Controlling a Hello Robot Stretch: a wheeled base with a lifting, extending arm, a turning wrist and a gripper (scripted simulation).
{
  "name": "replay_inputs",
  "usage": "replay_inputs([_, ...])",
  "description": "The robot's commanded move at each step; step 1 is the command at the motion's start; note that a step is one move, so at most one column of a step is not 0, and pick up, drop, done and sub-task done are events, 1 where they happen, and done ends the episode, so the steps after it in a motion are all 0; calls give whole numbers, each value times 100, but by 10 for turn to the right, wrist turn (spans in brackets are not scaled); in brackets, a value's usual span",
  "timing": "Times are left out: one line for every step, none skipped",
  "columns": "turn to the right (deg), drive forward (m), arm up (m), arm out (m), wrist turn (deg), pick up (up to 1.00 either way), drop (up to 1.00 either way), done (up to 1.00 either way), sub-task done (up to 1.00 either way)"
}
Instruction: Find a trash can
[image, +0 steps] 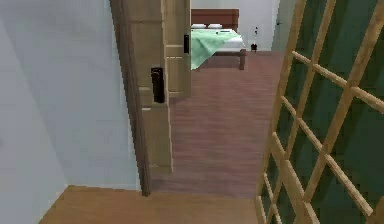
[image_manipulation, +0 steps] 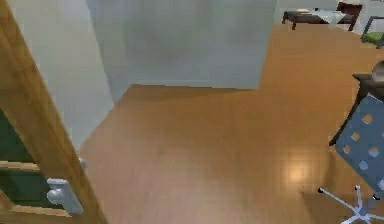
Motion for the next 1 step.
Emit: replay_inputs([0,100,0,0,0,0,0,0,0])
